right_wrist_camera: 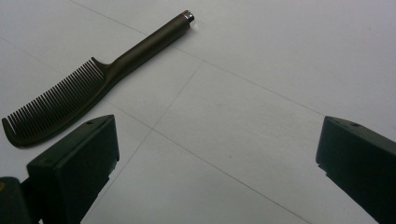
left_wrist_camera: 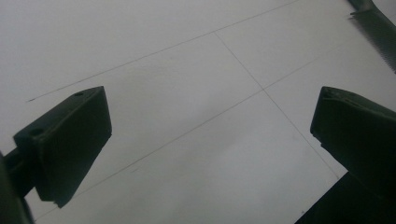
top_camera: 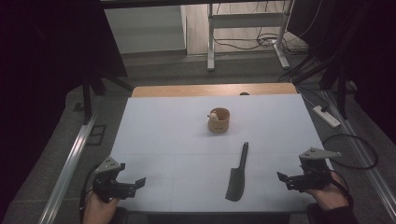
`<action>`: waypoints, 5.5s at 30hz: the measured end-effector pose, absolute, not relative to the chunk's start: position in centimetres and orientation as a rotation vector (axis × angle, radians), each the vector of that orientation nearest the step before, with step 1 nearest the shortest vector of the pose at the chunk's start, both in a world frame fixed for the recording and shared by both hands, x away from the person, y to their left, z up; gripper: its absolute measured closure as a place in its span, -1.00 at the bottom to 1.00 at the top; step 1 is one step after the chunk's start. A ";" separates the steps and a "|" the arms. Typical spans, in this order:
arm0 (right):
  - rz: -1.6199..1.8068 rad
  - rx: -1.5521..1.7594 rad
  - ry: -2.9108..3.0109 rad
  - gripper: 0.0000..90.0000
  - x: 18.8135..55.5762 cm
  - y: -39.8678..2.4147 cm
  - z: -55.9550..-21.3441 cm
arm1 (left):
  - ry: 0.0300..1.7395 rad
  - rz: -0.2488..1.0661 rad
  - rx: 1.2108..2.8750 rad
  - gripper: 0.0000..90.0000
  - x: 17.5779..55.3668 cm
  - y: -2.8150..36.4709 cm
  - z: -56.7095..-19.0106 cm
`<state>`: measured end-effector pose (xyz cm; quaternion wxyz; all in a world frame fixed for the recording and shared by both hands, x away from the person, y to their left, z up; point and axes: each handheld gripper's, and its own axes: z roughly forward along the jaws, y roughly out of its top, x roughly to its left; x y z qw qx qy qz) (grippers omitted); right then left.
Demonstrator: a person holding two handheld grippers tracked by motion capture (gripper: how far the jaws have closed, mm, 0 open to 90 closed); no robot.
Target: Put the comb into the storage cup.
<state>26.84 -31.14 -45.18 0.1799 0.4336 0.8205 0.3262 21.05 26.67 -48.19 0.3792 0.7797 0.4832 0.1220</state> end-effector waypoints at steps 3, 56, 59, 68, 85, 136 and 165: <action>0.931 1.222 2.322 -1.00 27.0 -31.1 -45.2 | 1.238 0.305 1.981 -1.00 21.1 26.8 -48.2; 1.044 1.128 2.432 -1.00 30.6 -27.0 -44.5 | 1.224 0.288 1.966 -1.00 21.1 27.0 -48.2; 1.036 1.132 2.435 -1.00 30.9 -26.6 -44.5 | 1.224 0.289 1.964 -1.00 21.1 27.0 -48.2; 1.028 1.138 2.455 -1.00 31.8 -25.7 -44.6 | 1.224 0.288 1.963 -1.00 21.1 27.1 -48.2; 0.961 1.125 2.498 -1.00 33.2 -23.9 -44.6 | 1.224 0.285 1.958 -1.00 21.1 27.1 -48.2; 0.758 1.049 2.598 -0.81 38.8 -16.8 -46.5 | 1.207 0.271 1.949 -1.00 21.0 27.2 -48.3; 0.726 0.956 2.718 1.00 41.1 -17.2 -48.1 | 1.201 0.268 1.950 -0.99 21.0 27.2 -48.3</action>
